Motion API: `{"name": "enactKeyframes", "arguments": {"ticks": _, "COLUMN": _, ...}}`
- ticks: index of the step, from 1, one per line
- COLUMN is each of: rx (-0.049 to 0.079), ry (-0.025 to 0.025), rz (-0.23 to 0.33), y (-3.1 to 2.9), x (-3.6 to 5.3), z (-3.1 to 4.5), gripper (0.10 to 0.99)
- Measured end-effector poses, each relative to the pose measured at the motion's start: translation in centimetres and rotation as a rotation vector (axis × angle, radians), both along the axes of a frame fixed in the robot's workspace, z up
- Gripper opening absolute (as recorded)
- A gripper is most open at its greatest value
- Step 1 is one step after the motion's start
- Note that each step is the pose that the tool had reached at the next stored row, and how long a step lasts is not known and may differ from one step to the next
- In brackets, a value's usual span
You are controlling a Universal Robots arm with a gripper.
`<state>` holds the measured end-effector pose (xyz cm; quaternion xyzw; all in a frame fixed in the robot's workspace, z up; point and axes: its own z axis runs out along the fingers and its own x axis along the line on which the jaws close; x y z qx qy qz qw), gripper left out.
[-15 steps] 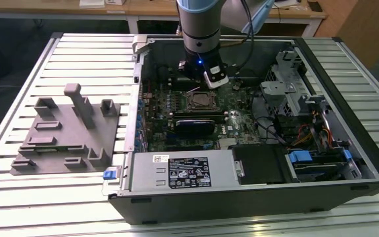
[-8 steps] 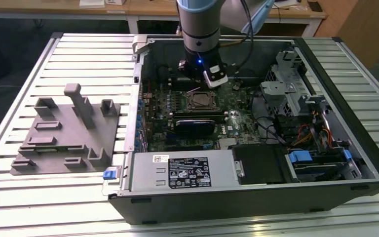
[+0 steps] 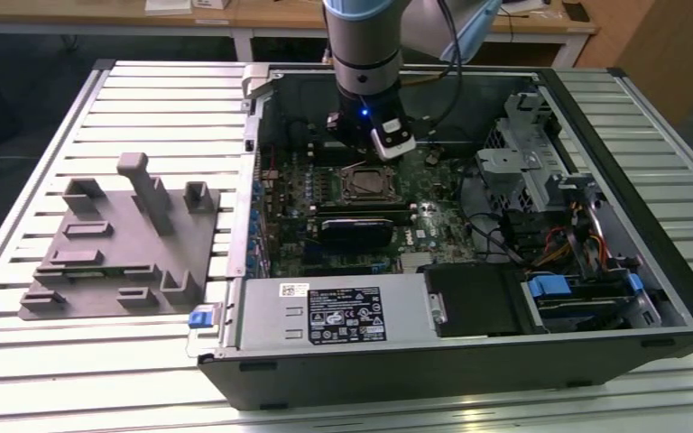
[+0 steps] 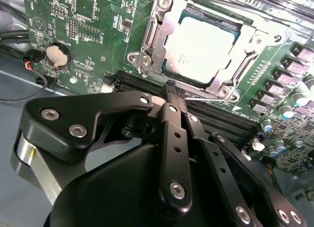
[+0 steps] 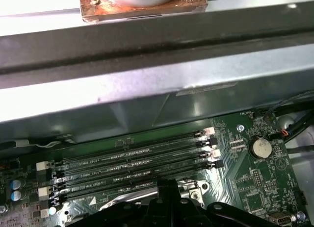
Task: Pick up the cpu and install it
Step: 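Install the first cpu locking lever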
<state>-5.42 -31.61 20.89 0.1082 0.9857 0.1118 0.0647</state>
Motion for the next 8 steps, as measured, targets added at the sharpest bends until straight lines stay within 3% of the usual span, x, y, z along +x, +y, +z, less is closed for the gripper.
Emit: {"name": "enactKeyframes", "arguments": {"ticks": 8, "rx": -0.004, "ry": 0.0000, "rz": -0.010, "y": 0.75, "x": 0.00, "z": -0.22, "gripper": 0.106}}
